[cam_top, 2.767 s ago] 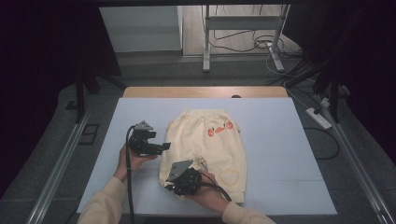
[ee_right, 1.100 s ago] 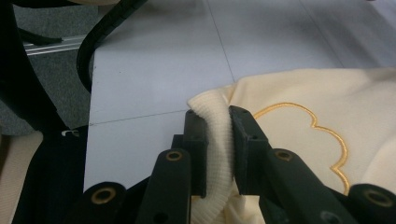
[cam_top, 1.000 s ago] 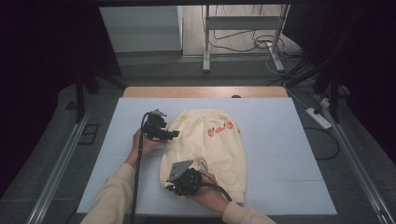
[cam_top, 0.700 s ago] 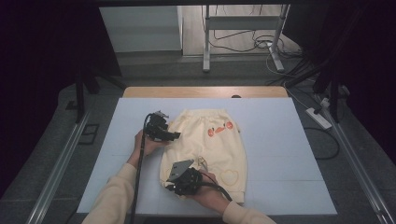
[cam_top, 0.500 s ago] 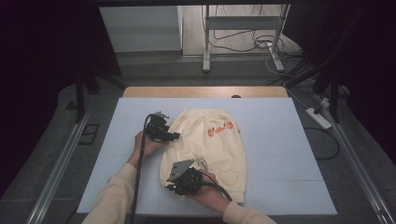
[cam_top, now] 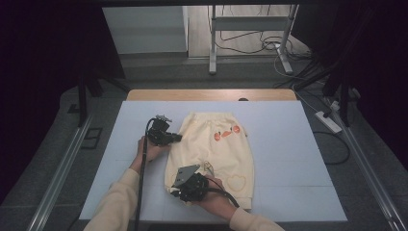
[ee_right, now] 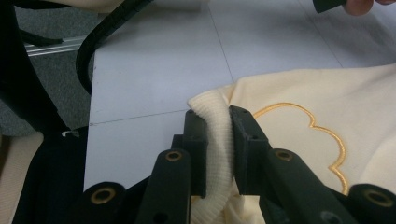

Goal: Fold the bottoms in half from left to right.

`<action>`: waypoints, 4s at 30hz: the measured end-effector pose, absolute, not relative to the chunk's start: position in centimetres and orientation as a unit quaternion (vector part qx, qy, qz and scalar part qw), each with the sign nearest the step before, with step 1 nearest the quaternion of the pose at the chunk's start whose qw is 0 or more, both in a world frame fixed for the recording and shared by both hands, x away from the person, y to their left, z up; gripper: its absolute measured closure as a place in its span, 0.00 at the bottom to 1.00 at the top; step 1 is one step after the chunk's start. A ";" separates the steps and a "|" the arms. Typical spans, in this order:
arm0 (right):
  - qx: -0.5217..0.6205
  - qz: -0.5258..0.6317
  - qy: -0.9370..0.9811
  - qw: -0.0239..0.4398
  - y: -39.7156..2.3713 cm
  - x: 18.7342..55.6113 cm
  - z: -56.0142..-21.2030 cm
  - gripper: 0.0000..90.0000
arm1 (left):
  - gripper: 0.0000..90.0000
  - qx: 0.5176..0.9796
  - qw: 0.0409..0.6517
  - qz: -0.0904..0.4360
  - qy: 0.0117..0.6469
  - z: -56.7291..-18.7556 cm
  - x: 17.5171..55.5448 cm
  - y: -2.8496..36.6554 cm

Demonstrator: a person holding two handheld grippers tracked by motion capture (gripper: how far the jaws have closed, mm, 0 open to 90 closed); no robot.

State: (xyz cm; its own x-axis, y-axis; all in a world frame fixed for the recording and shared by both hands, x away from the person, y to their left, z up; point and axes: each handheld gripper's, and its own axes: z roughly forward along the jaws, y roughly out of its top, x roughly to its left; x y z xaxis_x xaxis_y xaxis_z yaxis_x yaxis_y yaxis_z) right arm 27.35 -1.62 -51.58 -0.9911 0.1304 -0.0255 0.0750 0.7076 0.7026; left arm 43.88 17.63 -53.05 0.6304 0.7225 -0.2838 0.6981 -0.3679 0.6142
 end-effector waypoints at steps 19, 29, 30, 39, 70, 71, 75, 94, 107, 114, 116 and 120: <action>0.055 0.380 0.923 0.031 -1.7 27.4 -51.3 0.86 | 0.93 0.816 0.400 0.019 0.416 -51.6 43.2 18.0; 0.054 0.398 0.915 0.031 -1.9 27.3 -50.5 0.86 | 0.93 0.807 0.417 0.012 0.418 -50.8 43.0 18.2; 0.053 0.398 0.915 0.032 -1.9 27.3 -50.4 0.86 | 0.93 0.806 0.419 0.011 0.418 -50.7 42.9 18.2; 0.051 0.407 0.912 0.031 -2.0 27.2 -50.0 0.86 | 0.93 0.798 0.434 0.008 0.418 -49.9 42.7 18.5; 0.038 0.446 0.894 0.028 -0.9 27.6 -47.8 0.87 | 0.94 0.774 0.464 0.009 0.431 -48.0 42.5 20.8; 0.040 0.447 0.893 0.027 -1.0 27.6 -47.9 0.87 | 0.94 0.774 0.464 0.009 0.431 -48.0 42.5 20.7; 0.037 0.448 0.893 0.028 -0.7 27.4 -47.9 0.87 | 0.94 0.771 0.471 0.016 0.429 -47.5 42.3 20.9; 0.026 0.470 0.882 0.021 0.5 27.5 -47.1 0.88 | 0.94 0.759 0.486 0.025 0.432 -46.1 42.1 22.1; 0.030 0.480 0.876 0.023 -0.5 27.4 -46.7 0.88 | 0.94 0.759 0.490 0.029 0.428 -45.6 42.0 21.7; 0.043 0.472 0.880 0.029 -2.1 27.5 -47.2 0.88 | 0.94 0.760 0.489 0.029 0.427 -46.0 42.2 20.7; 0.045 0.469 0.882 0.031 -2.5 27.4 -47.2 0.88 | 0.94 0.760 0.489 0.028 0.427 -46.1 42.3 20.4; 0.052 0.467 0.882 0.035 -3.2 27.4 -47.2 0.88 | 0.94 0.762 0.488 0.028 0.425 -46.3 42.3 19.6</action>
State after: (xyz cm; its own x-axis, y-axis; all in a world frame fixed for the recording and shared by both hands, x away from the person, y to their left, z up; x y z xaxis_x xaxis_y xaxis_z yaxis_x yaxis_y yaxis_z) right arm 27.37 -3.23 -47.22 -0.9921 0.1251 -0.0125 0.0599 0.5578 0.8278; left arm 42.32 19.62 -46.30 0.6366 0.6748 -0.3733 0.6210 -0.1615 0.7670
